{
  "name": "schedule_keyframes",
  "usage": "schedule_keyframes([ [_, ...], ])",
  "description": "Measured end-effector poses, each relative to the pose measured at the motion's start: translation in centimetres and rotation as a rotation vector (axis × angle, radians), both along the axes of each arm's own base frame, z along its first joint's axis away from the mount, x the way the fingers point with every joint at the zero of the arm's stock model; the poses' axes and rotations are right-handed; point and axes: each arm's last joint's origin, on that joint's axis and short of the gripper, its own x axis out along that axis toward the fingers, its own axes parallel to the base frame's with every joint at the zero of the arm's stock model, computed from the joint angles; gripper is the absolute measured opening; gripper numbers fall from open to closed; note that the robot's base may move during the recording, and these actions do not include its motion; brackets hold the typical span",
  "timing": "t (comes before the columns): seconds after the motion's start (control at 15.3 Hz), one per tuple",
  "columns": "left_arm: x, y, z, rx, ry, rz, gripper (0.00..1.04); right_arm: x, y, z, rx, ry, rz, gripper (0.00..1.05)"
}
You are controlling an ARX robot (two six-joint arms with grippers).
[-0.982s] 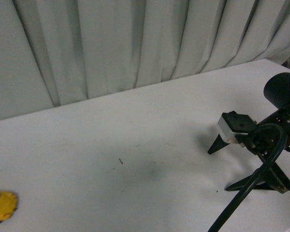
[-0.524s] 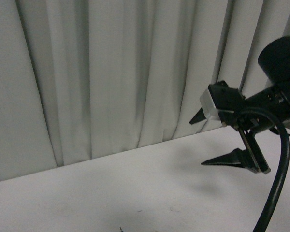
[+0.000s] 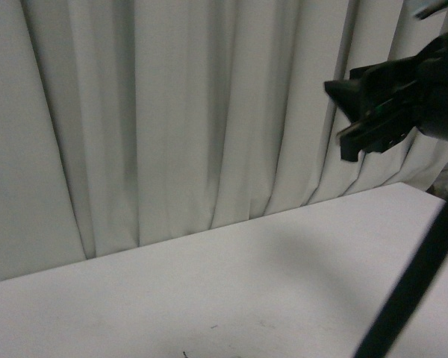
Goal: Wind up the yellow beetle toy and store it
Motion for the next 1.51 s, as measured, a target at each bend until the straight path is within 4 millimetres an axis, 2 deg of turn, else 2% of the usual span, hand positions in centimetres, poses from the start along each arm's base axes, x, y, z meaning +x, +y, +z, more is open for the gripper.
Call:
schedule_keyframes([
  [0.07, 0.0, 0.0, 0.0, 0.0, 0.0, 0.0, 0.98, -0.9, 0.2, -0.7, 0.122, 0.002, -0.004, 0.26],
  [0.13, 0.0, 0.0, 0.0, 0.0, 0.0, 0.0, 0.98, -1.9, 0.6, -2.5, 0.204, 0.055, 0.002, 0.12],
  [0.2, 0.0, 0.0, 0.0, 0.0, 0.0, 0.003, 0.98, -2.6, 0.9, -3.4, 0.235, 0.076, 0.008, 0.01],
  [0.39, 0.0, 0.0, 0.0, 0.0, 0.0, 0.0, 0.98, -4.4, 2.2, -3.6, 0.265, 0.036, 0.024, 0.02],
  [0.52, 0.0, 0.0, 0.0, 0.0, 0.0, 0.0, 0.98, -5.8, 2.1, -4.8, 0.271, 0.062, 0.012, 0.02],
  [0.72, 0.0, 0.0, 0.0, 0.0, 0.0, 0.0, 0.98, -7.0, 2.1, -5.1, 0.272, 0.048, 0.014, 0.02],
  [1.05, 0.0, 0.0, 0.0, 0.0, 0.0, 0.0, 0.98, -8.4, 2.1, -6.5, 0.275, 0.062, 0.011, 0.02],
  [1.51, 0.0, 0.0, 0.0, 0.0, 0.0, 0.0, 0.98, -9.9, 2.1, -6.0, 0.275, 0.031, 0.014, 0.02],
])
